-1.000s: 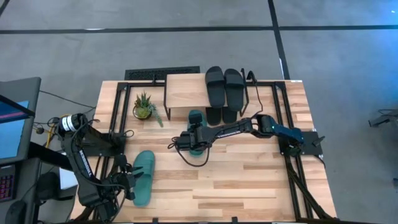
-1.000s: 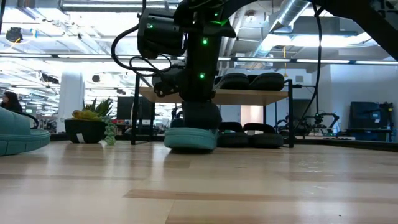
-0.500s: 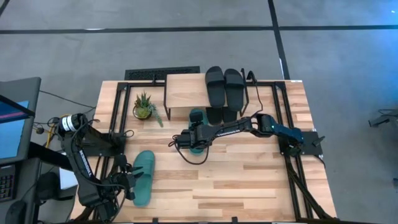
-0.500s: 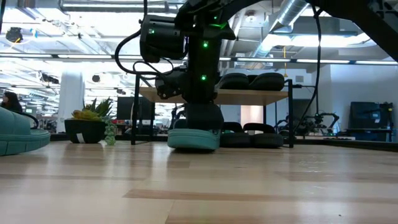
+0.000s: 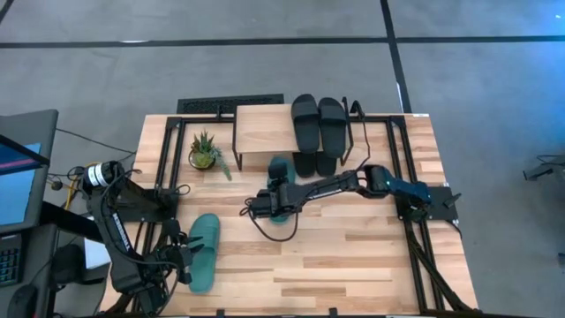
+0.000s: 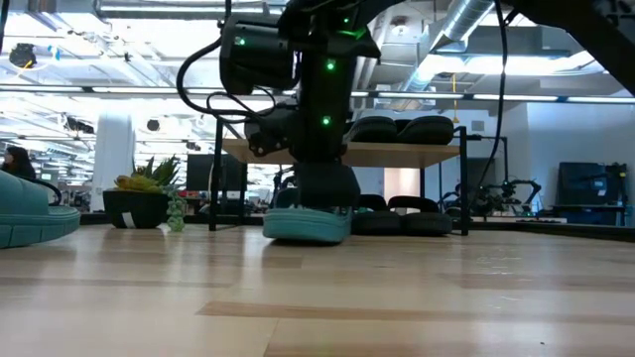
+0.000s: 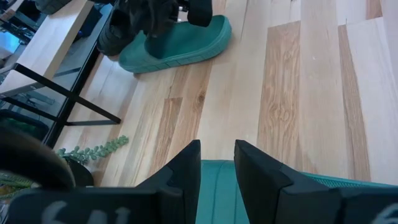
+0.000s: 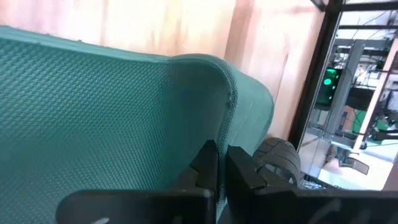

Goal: Pick and place slides into the shelf
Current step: Put the green slipper on the shelf

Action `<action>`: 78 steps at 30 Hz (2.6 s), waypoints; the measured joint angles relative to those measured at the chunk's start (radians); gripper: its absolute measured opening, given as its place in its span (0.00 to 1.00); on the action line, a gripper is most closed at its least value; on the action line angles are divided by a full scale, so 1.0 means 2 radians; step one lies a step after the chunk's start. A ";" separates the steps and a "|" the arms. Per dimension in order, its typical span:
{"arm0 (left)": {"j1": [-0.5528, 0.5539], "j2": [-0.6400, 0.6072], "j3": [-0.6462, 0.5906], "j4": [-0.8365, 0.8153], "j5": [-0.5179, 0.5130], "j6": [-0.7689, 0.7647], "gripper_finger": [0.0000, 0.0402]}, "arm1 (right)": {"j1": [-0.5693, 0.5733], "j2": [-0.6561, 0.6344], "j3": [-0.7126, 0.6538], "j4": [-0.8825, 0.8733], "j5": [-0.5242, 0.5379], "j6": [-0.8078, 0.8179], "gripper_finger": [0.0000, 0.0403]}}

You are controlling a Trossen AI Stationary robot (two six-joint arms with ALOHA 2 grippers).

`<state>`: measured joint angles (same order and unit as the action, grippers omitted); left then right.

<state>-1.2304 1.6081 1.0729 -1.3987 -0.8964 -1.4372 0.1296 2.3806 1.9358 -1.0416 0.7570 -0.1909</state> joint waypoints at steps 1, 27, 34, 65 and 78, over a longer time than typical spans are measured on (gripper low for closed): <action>0.000 0.000 0.000 0.000 0.000 0.000 0.22 | 0.002 0.000 0.000 0.000 0.002 0.000 0.01; 0.000 0.000 0.000 -0.002 -0.002 0.009 0.22 | 0.050 0.001 0.145 -0.106 0.041 -0.010 0.00; 0.000 0.000 0.000 -0.005 -0.004 0.009 0.22 | 0.051 0.001 0.186 -0.156 0.041 -0.001 0.00; 0.000 0.000 0.000 -0.012 -0.018 0.005 0.22 | -0.009 -0.108 0.206 -0.116 0.082 -0.098 0.00; 0.000 0.000 0.000 -0.012 -0.018 0.004 0.22 | -0.092 -0.108 0.205 -0.021 0.028 -0.179 0.00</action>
<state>-1.2304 1.6081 1.0730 -1.4231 -0.9314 -1.4292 -0.0548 2.1643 2.3466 -1.0829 0.8120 -0.5492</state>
